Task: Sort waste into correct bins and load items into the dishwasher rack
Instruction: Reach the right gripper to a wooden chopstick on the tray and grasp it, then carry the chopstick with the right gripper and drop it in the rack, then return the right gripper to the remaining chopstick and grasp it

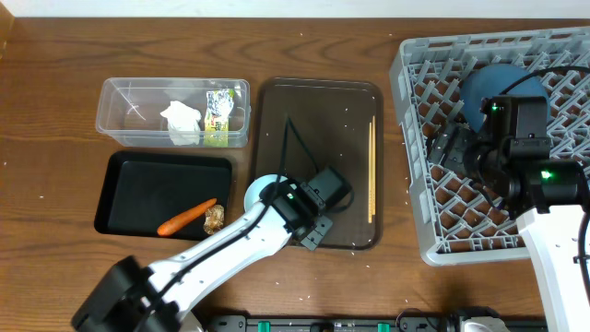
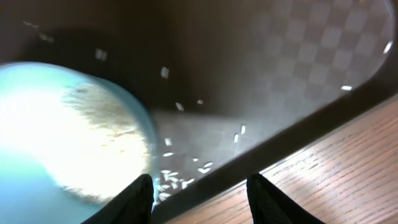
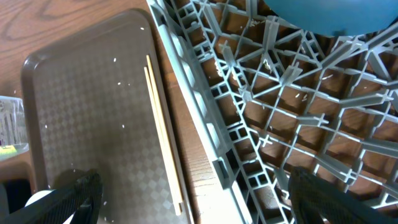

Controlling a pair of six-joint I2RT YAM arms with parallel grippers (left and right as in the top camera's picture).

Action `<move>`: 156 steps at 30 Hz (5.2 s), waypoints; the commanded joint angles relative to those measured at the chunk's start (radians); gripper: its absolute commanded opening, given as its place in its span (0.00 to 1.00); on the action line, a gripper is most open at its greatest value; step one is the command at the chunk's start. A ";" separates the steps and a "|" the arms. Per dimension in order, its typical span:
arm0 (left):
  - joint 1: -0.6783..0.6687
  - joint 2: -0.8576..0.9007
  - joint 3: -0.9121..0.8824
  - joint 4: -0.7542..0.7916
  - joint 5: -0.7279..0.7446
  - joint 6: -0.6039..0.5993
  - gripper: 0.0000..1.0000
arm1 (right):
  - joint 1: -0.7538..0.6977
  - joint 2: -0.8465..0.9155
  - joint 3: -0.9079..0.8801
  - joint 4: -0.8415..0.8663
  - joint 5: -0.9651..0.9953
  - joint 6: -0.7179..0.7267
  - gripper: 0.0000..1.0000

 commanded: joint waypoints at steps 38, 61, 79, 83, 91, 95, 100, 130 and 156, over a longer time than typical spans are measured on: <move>0.065 -0.158 0.060 0.004 -0.043 -0.040 0.53 | 0.105 0.073 0.003 0.015 -0.128 -0.071 0.66; 0.284 -0.617 0.059 -0.154 -0.076 -0.159 0.98 | 0.362 0.703 0.003 0.303 0.054 -0.014 0.28; 0.284 -0.575 0.059 -0.154 -0.076 -0.159 0.98 | 0.367 0.682 0.007 0.310 -0.018 -0.124 0.01; 0.284 -0.568 0.059 -0.154 -0.076 -0.159 0.98 | 0.352 0.542 0.007 0.277 -0.027 -0.167 0.01; 0.284 -0.567 0.059 -0.154 -0.076 -0.159 0.98 | 0.219 0.213 0.007 0.262 0.036 -0.275 0.01; 0.284 -0.567 0.059 -0.154 -0.076 -0.159 0.98 | 0.110 0.155 0.007 0.270 0.133 -0.398 0.01; 0.284 -0.567 0.059 -0.154 -0.076 -0.159 0.98 | 0.032 0.209 -0.002 0.299 0.134 -0.507 0.01; 0.284 -0.567 0.059 -0.154 -0.076 -0.159 0.98 | 0.373 0.432 -0.017 0.264 0.116 -0.119 0.39; 0.284 -0.567 0.059 -0.154 -0.076 -0.159 0.98 | 0.390 0.534 -0.017 0.257 -0.043 -0.056 0.45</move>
